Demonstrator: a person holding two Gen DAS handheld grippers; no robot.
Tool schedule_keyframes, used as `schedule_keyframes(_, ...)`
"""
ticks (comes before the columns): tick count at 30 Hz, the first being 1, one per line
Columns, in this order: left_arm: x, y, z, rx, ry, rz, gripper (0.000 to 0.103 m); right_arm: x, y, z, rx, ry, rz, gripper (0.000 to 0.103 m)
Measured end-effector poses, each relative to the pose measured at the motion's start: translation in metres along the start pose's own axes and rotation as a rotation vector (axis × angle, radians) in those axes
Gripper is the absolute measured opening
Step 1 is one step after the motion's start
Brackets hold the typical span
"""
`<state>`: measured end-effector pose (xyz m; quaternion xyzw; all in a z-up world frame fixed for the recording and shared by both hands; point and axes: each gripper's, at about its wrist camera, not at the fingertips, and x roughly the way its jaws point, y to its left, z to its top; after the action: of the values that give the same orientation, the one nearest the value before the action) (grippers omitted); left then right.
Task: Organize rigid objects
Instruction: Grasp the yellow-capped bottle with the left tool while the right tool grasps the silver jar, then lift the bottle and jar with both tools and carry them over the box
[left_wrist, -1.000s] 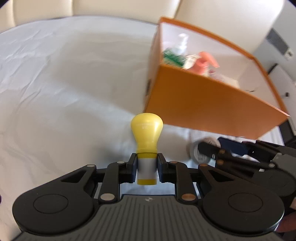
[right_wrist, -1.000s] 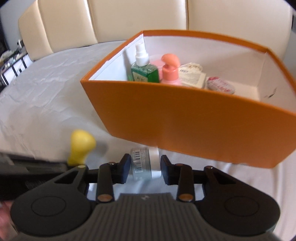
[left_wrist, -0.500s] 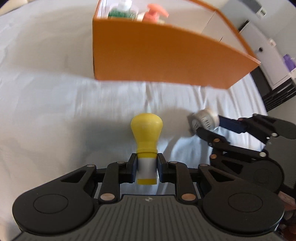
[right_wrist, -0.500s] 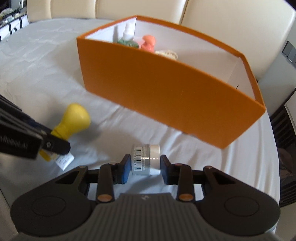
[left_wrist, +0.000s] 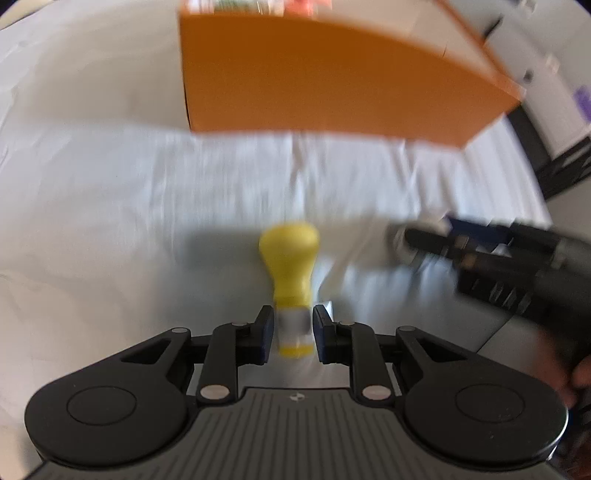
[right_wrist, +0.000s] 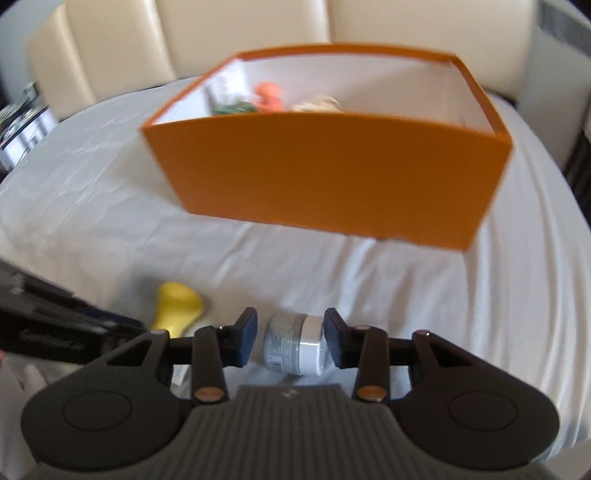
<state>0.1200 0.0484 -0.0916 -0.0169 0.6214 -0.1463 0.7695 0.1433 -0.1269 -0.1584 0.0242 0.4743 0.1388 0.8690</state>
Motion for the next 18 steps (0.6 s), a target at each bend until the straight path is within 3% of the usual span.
schedule_keyframes(3, 0.011, -0.002, 0.001, 0.000, 0.052, 0.019, 0.030, 0.009, -0.008, 0.001, 0.066, 0.046, 0.017, 0.046)
schedule_keyframes(7, 0.013, 0.002, 0.004, -0.027, 0.052, 0.013, 0.030, 0.016, -0.009, -0.002, 0.095, 0.076, 0.024, 0.047)
schedule_keyframes(13, 0.016, -0.001, 0.007, -0.025, 0.009, 0.039, 0.025, 0.014, -0.002, -0.004, 0.054, 0.048, 0.023, 0.037)
schedule_keyframes(18, 0.008, -0.006, 0.008, -0.020, -0.054, 0.034, 0.024, 0.011, -0.007, -0.004, 0.075, 0.040, 0.034, 0.037)
